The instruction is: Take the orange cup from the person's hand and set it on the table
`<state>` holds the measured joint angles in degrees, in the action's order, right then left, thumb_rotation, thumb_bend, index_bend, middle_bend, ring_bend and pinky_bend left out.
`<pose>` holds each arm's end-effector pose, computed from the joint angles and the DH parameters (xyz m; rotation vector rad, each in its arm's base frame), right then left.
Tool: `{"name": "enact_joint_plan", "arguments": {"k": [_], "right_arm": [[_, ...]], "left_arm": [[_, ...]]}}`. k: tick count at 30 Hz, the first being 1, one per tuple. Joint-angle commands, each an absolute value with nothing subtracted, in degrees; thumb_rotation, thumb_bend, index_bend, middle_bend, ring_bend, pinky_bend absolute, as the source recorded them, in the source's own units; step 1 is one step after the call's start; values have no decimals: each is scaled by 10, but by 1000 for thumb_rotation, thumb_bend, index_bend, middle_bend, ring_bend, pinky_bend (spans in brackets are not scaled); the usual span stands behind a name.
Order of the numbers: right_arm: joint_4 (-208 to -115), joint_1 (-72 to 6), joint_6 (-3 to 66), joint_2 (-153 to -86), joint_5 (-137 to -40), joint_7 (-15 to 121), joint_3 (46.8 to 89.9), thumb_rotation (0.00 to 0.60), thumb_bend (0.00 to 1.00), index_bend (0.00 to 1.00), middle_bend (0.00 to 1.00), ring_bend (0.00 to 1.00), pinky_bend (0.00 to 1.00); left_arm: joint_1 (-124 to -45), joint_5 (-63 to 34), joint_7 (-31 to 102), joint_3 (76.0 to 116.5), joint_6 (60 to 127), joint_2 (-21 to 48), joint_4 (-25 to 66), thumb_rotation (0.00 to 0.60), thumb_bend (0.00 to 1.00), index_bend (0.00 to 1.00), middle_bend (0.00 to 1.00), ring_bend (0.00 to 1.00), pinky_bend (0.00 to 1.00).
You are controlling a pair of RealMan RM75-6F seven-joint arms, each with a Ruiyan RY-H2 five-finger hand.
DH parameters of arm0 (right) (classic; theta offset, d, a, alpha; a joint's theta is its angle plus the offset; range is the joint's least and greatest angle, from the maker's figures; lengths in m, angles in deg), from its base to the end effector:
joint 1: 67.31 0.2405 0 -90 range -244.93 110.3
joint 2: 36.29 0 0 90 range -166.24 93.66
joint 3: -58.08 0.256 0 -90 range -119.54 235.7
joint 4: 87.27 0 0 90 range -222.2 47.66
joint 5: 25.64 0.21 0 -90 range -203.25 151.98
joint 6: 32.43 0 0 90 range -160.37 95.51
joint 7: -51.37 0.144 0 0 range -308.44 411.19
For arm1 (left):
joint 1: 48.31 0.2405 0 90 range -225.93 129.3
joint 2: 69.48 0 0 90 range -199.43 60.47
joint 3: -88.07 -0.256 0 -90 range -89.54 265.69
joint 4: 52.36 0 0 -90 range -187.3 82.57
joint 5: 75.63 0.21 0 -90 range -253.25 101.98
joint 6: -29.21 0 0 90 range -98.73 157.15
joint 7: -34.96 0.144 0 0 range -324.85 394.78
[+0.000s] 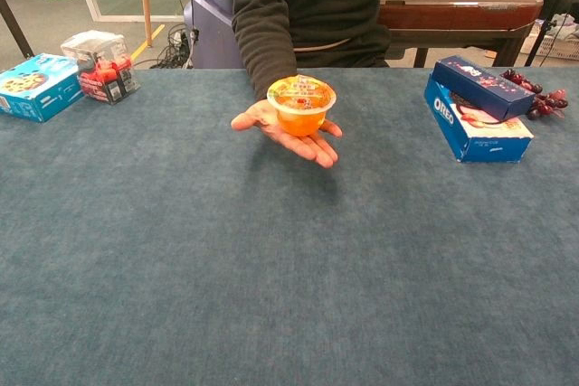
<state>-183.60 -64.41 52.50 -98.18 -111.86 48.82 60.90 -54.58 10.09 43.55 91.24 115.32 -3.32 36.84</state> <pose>-0.3056 -0.1696 0.1642 1.3805 -0.9144 0.8737 -0.3133 0.1905 0.1562 -1.4270 -0.7434 -0.8097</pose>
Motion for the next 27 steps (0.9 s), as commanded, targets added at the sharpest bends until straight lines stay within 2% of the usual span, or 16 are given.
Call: {"name": "enact_joint_plan", "arguments": {"k": [1, 20, 27], "right_arm": [[-1836, -644, 525, -982, -1118, 489, 609, 600, 359, 64, 204, 44, 109], [-1835, -635, 521, -976, -1122, 496, 616, 600, 360, 64, 204, 44, 109], [-1854, -593, 471, -961, -1133, 517, 628, 600, 359, 63, 204, 44, 109]], "left_arm": [[-546, 101, 435, 912, 1152, -33, 368, 600, 228, 257, 188, 197, 200], [-545, 103, 436, 911, 1155, -35, 369, 600, 229, 257, 188, 197, 200], [-544, 106, 436, 911, 1158, -36, 371, 600, 228, 257, 188, 197, 200]]}}
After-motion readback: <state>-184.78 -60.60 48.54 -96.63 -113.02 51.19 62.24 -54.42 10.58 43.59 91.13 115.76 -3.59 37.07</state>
